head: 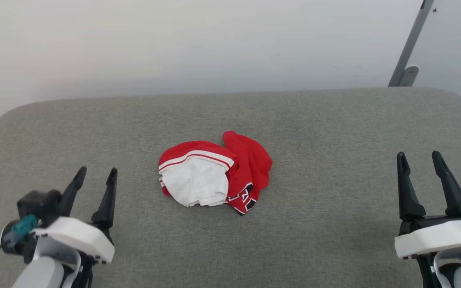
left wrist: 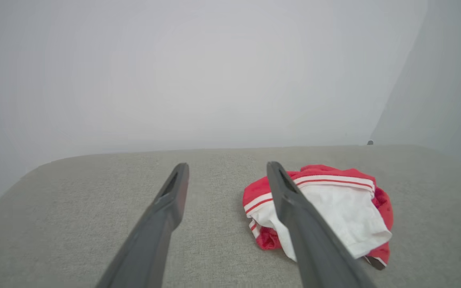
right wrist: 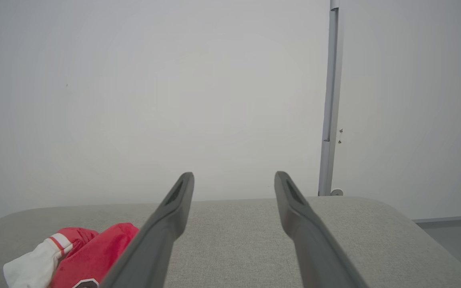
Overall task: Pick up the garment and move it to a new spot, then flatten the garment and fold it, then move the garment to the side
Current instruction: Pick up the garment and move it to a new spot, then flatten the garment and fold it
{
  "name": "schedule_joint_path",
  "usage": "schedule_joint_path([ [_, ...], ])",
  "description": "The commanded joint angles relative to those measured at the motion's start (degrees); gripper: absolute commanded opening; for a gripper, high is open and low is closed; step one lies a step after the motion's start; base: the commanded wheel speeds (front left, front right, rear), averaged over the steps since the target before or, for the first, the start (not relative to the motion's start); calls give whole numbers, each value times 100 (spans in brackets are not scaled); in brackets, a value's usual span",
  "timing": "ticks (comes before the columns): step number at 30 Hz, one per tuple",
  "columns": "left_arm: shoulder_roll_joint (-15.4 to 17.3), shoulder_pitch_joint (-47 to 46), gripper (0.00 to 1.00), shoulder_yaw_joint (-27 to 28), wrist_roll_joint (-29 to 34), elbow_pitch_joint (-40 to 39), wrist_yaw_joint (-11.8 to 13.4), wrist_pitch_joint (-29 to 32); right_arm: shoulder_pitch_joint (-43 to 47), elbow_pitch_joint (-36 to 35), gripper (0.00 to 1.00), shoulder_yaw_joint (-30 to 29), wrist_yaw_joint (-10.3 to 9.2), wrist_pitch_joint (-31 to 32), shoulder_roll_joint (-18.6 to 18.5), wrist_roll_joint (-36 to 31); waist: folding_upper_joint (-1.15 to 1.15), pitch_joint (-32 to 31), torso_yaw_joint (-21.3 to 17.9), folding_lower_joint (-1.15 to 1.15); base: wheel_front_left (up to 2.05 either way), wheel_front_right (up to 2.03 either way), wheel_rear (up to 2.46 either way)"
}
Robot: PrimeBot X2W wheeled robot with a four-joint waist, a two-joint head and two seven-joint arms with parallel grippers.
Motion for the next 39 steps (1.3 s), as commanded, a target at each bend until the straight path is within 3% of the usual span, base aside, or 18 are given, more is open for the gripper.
schedule_joint_path([
  [1,-6,138,100,39,-26,-61,42,-69,31,4,100,-12,1,-47,-2,-52,0,-15,35,0,0,0,0],
  [14,-380,1097,100,802,432,-525,151,-244,102,76,100,-51,1,-113,0,-101,0,-38,139,0,0,0,0],
  [33,-1202,1596,100,1821,1197,-770,-370,-243,194,-11,100,-23,1,-47,63,-80,0,31,278,0,0,0,0],
  [39,-1390,1489,100,1999,1380,-776,-507,-244,73,-23,100,329,1,99,-47,-11,0,127,452,0,0,0,0],
])
